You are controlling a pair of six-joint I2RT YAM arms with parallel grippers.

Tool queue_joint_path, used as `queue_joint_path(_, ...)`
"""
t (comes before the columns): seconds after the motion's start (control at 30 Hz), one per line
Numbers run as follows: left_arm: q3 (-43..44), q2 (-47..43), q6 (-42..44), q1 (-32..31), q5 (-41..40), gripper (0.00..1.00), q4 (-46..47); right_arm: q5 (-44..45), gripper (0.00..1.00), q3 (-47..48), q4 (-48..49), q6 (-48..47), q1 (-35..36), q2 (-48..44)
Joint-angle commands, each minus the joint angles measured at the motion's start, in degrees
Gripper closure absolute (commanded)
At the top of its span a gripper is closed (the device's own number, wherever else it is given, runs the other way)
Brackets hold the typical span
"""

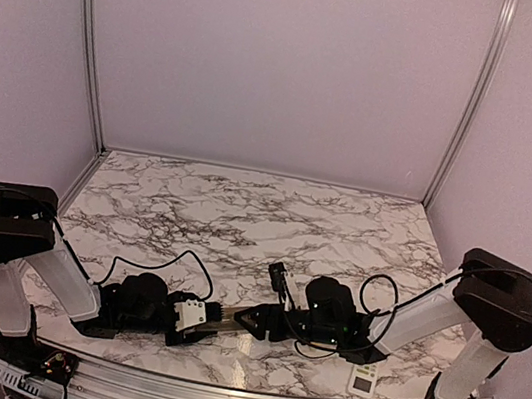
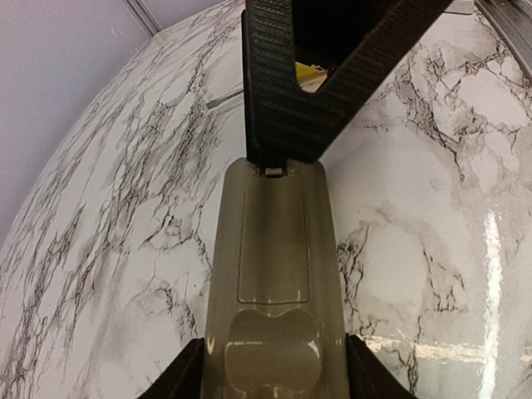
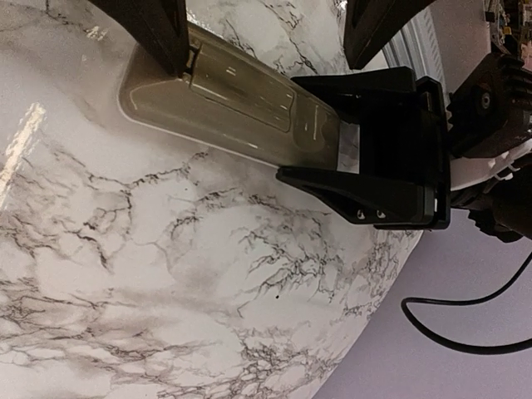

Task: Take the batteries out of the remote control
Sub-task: Remove the battery cover from the remote control.

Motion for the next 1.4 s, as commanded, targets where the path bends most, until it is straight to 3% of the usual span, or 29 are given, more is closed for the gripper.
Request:
queue_joint_path(0.0, 0.5, -0.8, 0.7, -0.5, 1.2, 1.0, 2.9, -5.4, 0.38, -1.6, 1.2, 2.2, -0.3, 1.6)
queue_joint_path(1.0, 0.3, -1.4, 0.8, -0.5, 2.1, 1.0, 2.6, -11.1, 0.4, -4.2, 13.7, 5.9, -1.9, 4.5)
queue_joint_path(1.37, 0.3, -1.6, 0.8, -0.5, 2.1, 1.0, 2.5, -11.9, 0.41, -4.5, 14.1, 5.7, -1.9, 3.7)
